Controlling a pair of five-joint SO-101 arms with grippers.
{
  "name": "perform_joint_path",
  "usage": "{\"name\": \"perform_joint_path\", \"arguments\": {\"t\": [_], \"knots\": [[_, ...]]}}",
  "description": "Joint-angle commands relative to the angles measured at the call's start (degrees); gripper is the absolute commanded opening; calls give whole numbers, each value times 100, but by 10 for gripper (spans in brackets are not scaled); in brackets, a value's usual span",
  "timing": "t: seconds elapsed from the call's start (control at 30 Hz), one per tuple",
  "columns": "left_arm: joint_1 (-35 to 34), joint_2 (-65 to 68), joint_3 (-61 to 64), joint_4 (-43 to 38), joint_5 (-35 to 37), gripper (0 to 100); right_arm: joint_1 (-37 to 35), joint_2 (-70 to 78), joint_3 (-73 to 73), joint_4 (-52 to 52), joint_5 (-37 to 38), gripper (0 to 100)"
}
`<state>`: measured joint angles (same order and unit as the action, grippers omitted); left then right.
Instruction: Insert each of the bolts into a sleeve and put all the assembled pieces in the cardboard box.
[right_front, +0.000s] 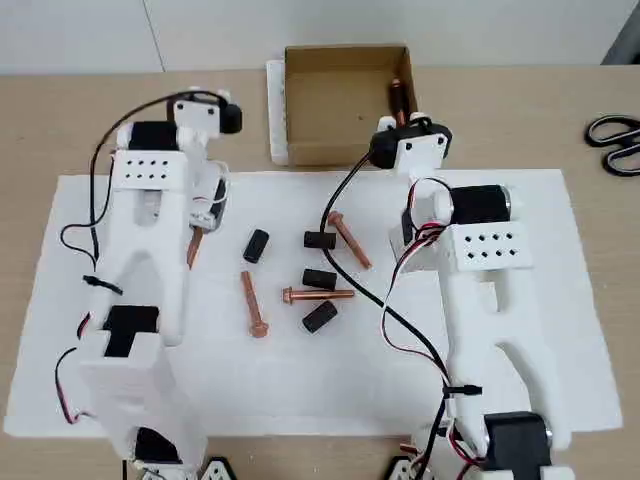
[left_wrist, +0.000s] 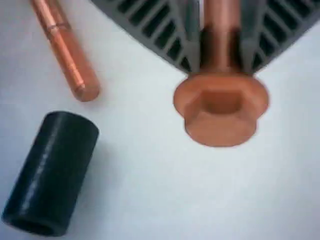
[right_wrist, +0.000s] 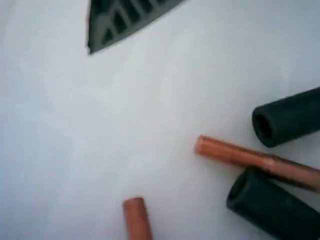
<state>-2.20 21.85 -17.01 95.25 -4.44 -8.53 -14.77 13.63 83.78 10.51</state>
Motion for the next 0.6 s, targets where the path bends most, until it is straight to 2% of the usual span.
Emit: {"name": "perform_joint_path", "arguments": {"t": [0.0,0.13,0.33,0.57], "knots": [[-18,-26,646,-659,-53,7,-136,-13,-9,-110,-9,221],[-18,-26,1191,-1134,-53,13,-189,-13,-9,-145,-123,222],[-18,-26,1516,-1336,-53,120,-189,-13,-9,-145,-123,222],[-18,-26,2053,-1811,-53,122,-189,-13,-9,-119,-123,222]]}}
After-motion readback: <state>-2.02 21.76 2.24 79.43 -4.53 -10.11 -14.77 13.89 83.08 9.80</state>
